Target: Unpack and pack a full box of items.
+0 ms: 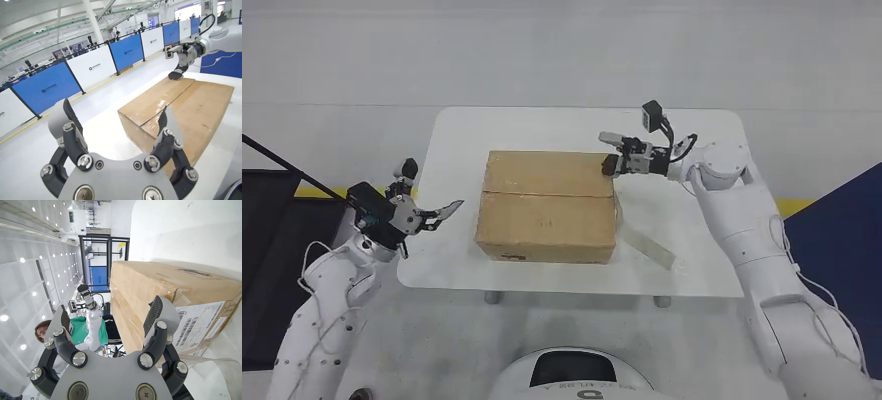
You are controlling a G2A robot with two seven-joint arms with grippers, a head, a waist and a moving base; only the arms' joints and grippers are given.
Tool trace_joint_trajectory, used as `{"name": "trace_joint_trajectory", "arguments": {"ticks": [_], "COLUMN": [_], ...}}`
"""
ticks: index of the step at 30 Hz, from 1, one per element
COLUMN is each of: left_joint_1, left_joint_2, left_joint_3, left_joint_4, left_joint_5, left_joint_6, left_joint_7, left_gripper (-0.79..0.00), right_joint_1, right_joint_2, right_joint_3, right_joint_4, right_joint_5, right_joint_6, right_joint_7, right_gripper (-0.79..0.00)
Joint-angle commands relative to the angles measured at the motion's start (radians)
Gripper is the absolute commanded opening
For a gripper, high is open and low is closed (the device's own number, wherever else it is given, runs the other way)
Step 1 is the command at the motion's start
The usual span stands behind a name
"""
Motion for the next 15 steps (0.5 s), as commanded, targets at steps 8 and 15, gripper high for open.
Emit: {"name": "trace_joint_trajectory", "arguments": {"ticks": [8,15], "left_joint_1": [-0.207,-0.271], "left_joint_2": [-0.027,-0.039], "left_joint_3": [0.196,0.268], "left_joint_4": [0.109,0.176], "left_joint_5": [0.002,0.099], "left_joint_6": [0.059,0.132], "left_joint_7": [-0.158,-0.193], "left_gripper": [0.0,0.0], "right_joint_1": [-0.07,-0.159], "right_joint_2": [0.023,0.051], "right_joint_3": [0.051,0.146], "right_joint_4": [-0.102,-0.188], "right_joint_5": [0.01,0.035], "right_joint_6": [-0.023,-0.063], "right_joint_7": [-0.003,-0.005], "right_gripper": [0.0,0.0]}}
